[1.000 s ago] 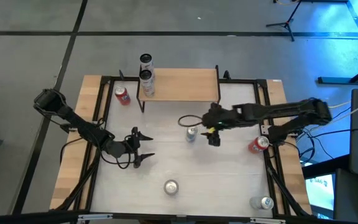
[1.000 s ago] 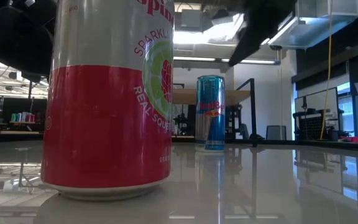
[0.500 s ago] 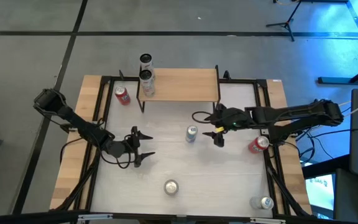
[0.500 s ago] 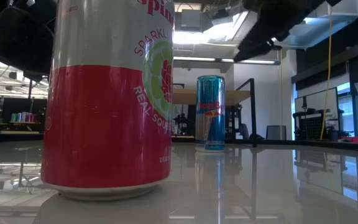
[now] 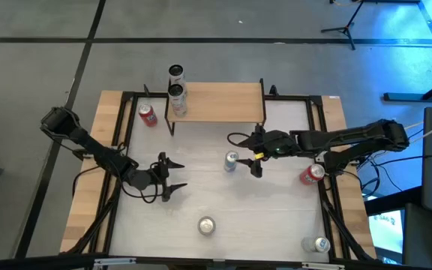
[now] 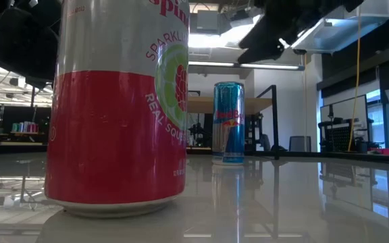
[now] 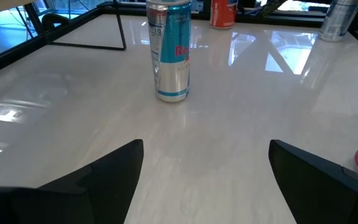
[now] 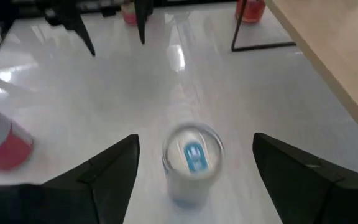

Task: Place canned beverage on shelf
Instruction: Put the top blue soda can on the shelf

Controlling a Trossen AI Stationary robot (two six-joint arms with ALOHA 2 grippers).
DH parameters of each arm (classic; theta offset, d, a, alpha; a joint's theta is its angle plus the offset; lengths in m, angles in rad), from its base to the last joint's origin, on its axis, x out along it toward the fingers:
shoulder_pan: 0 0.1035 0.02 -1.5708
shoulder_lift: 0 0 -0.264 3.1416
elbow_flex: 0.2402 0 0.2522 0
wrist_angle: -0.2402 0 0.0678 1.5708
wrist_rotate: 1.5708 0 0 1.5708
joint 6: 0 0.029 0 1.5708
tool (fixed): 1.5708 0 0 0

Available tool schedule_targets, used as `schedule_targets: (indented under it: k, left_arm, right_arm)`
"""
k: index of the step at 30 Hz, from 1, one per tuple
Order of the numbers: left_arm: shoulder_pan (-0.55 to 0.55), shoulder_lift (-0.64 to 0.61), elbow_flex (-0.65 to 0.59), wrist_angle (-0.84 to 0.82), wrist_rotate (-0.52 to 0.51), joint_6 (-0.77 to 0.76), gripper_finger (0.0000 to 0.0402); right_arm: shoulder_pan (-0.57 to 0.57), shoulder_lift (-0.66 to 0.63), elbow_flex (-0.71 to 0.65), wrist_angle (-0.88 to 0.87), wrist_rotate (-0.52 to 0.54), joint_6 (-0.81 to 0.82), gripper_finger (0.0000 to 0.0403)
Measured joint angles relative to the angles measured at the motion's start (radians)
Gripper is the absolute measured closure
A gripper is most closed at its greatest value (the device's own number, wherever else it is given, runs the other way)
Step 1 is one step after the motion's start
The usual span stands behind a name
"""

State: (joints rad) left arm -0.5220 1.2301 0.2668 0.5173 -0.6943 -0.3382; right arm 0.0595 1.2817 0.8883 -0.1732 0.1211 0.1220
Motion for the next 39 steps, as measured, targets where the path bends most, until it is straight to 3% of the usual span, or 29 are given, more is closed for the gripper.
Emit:
schedule_targets:
  k: [7,15,24,39]
  left_arm:
    - [0.003,0.0,0.0,0.007,0.0,0.0,0.0065]
    - [0.003,0.0,0.0,0.007,-0.011,0.0,0.0065]
    - [0.003,0.0,0.0,0.008,-0.022,0.0,0.0065]
    - [0.003,0.0,0.0,0.007,-0.02,0.0,0.0065]
  right_arm:
    - [0.0,0.091,0.0,0.084,-0.009,-0.025,0.0093]
    - [-0.001,0.112,0.0,0.126,-0.048,-0.025,0.0093]
    - [-0.001,0.122,0.0,0.117,0.001,-0.023,0.0093]
    - [-0.001,0.244,0.002,0.11,0.059,-0.023,0.0093]
